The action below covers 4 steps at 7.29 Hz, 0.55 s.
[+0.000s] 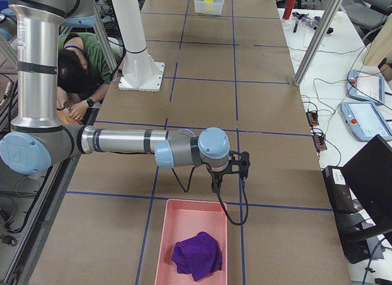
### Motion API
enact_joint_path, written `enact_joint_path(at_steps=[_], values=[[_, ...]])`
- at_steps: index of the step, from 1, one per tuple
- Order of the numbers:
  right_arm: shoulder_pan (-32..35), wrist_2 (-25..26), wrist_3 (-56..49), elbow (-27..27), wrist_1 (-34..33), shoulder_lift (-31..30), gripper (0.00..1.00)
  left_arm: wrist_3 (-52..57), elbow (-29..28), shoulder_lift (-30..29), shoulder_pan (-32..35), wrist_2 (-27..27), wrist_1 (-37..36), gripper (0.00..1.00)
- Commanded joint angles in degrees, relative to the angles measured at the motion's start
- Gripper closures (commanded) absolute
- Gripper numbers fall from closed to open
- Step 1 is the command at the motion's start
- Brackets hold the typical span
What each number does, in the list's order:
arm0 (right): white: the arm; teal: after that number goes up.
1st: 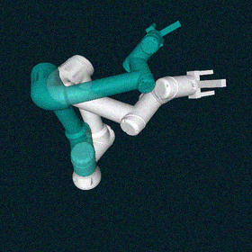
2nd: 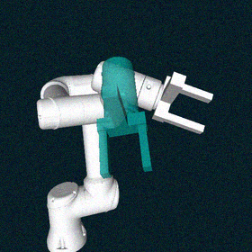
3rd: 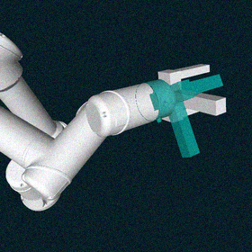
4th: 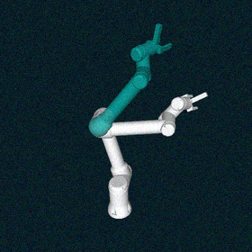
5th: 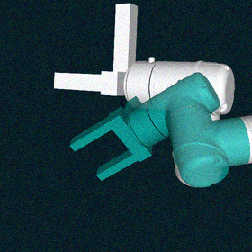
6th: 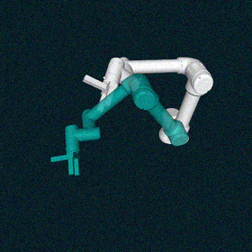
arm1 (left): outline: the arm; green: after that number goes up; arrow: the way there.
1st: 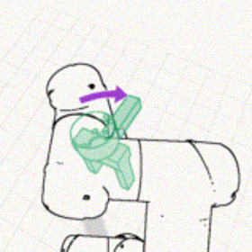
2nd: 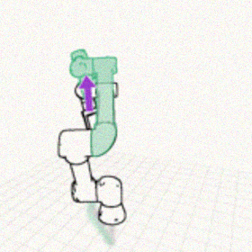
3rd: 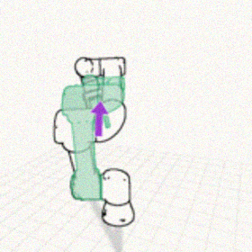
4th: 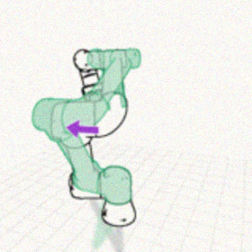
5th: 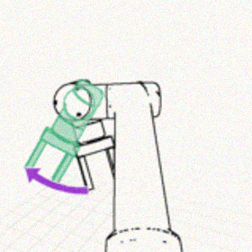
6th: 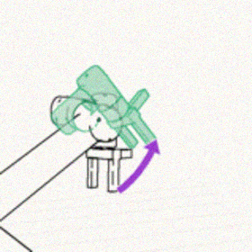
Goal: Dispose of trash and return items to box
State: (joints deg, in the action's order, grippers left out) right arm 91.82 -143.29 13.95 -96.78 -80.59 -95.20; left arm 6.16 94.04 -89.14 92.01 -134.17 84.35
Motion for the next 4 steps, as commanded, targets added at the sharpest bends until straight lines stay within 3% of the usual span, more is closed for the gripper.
enact_joint_path(at_steps=[1,4], values=[[-0.1,0.1,-0.1,0.7,0.3,1.1,0.0,0.4,-0.2,-0.1,0.0,-0.1,0.1,0.0],[-1.4,2.0,-0.1,0.6,0.3,1.3,0.0,0.0,-0.3,0.0,0.0,-0.2,-0.1,0.0]])
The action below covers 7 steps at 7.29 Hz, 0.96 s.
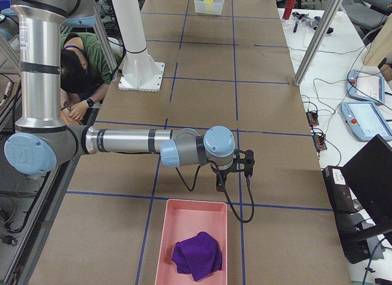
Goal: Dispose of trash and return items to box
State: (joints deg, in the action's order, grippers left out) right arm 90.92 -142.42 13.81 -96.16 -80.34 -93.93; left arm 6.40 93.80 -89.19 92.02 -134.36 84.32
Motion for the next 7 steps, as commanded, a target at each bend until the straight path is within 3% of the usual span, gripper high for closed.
enact_joint_path(at_steps=[1,7], values=[[-0.7,1.4,0.0,0.0,0.0,0.1,0.0,-0.4,0.0,0.1,0.0,0.0,-0.2,0.0],[-1.4,4.3,-0.1,-0.3,-0.1,0.0,0.0,-1.4,0.2,0.7,0.1,0.0,-1.5,0.0]])
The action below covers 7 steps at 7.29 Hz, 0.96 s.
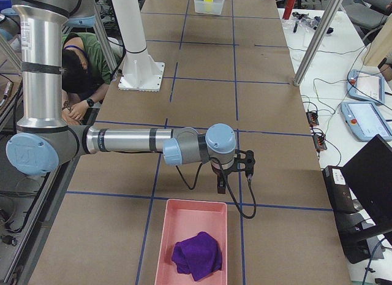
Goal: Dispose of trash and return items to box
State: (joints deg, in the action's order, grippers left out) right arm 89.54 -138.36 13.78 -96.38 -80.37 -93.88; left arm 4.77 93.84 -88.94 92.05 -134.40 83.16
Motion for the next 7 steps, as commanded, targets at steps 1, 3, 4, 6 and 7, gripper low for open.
enact_joint_path(at_steps=[1,3,4,6,7], values=[[-0.1,0.2,-0.1,0.0,-0.1,-0.1,0.0,0.5,1.1,3.0,0.1,0.0,0.2,0.0],[-0.1,0.2,-0.2,-0.1,-0.1,-0.1,0.0,0.5,1.4,3.2,0.2,-0.1,0.2,0.0],[-0.1,0.2,-0.2,0.0,-0.1,-0.1,0.0,0.5,1.5,3.3,0.2,-0.1,0.2,0.0],[-0.6,0.2,-0.2,0.0,0.0,-0.1,0.0,0.5,1.5,3.3,0.2,-0.1,0.2,0.0],[-0.7,0.2,-0.2,0.0,-0.1,0.0,0.0,0.5,1.5,3.3,0.2,-0.1,0.2,0.0]])
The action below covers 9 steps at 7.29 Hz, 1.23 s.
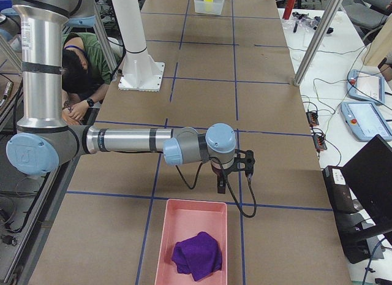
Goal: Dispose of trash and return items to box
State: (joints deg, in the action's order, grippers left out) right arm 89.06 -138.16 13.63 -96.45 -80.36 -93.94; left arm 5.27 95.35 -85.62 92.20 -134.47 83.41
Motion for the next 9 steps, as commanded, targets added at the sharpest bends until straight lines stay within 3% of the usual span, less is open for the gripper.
enact_joint_path(at_steps=[1,6,9], values=[[-0.2,0.0,0.0,0.0,0.0,0.0,0.0,0.0,0.0,0.0,0.0,0.0,0.0,0.0],[-0.5,-0.2,-0.1,-0.2,0.2,0.1,0.0,-0.7,0.2,-1.1,0.1,0.0,6.3,0.0],[-0.5,-0.2,-0.4,-0.2,0.2,0.1,0.0,-0.5,0.2,-1.6,0.2,0.1,6.4,0.0]])
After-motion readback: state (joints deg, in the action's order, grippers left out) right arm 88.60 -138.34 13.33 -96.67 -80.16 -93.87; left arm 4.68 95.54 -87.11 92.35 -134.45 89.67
